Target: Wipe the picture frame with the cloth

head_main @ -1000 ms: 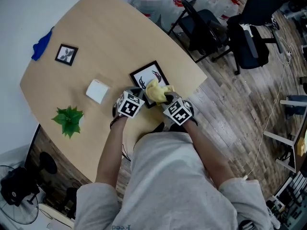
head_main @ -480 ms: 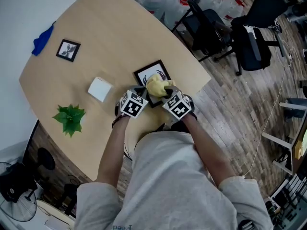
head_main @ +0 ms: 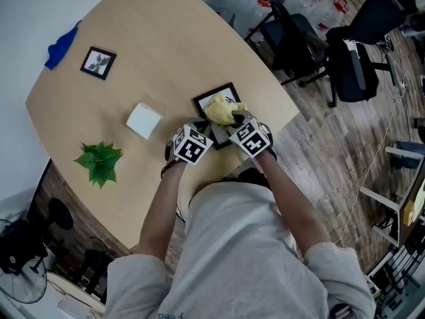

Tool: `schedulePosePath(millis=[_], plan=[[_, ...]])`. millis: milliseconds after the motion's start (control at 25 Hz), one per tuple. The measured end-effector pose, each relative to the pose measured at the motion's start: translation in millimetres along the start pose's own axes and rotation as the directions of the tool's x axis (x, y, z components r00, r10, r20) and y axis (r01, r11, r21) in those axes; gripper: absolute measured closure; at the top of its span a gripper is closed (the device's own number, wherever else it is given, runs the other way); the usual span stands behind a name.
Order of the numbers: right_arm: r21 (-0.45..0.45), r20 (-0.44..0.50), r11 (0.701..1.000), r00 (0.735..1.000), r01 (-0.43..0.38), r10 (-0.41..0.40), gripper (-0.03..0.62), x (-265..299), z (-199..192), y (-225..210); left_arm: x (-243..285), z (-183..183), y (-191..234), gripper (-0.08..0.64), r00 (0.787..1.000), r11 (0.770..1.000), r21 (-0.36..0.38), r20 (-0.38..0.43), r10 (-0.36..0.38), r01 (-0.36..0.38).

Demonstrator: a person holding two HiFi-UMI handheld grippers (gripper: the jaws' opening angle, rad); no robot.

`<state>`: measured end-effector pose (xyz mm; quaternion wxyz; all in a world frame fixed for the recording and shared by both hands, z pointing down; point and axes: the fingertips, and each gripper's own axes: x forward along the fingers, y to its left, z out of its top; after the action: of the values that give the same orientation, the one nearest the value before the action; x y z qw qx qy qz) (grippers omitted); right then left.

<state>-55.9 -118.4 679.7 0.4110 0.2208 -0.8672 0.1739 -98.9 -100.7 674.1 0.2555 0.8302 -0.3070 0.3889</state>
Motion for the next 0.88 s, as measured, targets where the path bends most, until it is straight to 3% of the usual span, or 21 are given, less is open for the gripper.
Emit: schedulePosePath(millis=[880], plan=[[-0.037, -0.039, 0.999, 0.999, 0.028, -0.03, 0.541, 35, 64, -28, -2, -1, 3, 0.508, 0.997, 0.997, -0.071, 0.076, -0.005, 0.01]])
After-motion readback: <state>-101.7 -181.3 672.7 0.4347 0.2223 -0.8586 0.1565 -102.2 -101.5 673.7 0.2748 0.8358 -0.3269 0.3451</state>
